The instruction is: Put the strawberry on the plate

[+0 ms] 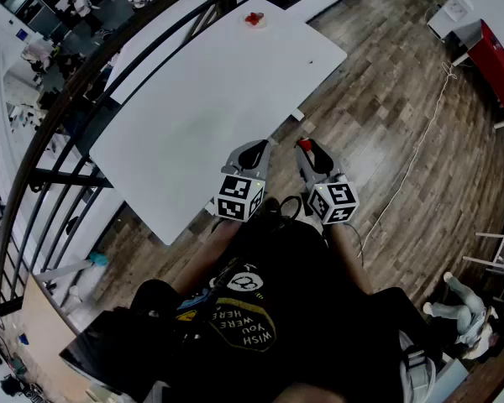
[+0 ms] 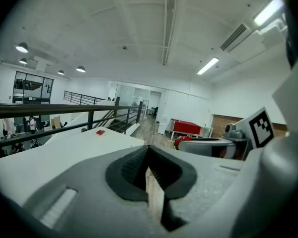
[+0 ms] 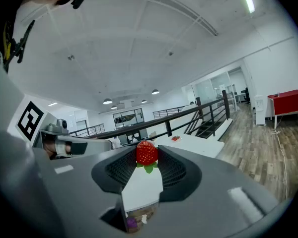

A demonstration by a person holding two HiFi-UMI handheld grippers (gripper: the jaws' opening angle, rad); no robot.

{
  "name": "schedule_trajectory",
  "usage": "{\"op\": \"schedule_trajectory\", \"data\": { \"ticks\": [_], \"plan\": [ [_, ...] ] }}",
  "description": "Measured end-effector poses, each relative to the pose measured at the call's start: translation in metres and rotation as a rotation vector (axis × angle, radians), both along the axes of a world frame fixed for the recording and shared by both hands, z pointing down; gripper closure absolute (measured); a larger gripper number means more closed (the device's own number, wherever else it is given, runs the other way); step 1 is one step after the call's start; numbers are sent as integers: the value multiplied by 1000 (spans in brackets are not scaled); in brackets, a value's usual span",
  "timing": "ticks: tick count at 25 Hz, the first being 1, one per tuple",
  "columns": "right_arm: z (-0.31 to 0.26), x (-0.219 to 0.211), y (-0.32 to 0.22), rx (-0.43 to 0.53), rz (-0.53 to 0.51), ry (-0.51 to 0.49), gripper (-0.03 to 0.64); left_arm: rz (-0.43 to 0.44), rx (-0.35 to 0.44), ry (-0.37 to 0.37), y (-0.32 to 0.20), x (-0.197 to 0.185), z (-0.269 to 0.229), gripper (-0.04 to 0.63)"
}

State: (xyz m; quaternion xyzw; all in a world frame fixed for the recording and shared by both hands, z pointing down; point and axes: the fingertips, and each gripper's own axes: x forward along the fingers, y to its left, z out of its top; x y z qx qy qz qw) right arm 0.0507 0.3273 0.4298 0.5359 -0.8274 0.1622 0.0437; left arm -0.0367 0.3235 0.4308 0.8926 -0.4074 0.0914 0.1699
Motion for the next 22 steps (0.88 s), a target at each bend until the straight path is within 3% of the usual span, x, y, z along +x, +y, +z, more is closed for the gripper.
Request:
{"op": "schedule_trajectory", "data": {
  "ticks": [14,22],
  "plan": [
    [2,-9,-20,-6,-24,46,480,12,-21,-9,-12,8,6,592],
    [2,8,-25,-10,-13,-14,479,22,-28,-16,-16,26,7,592]
  ]
}}
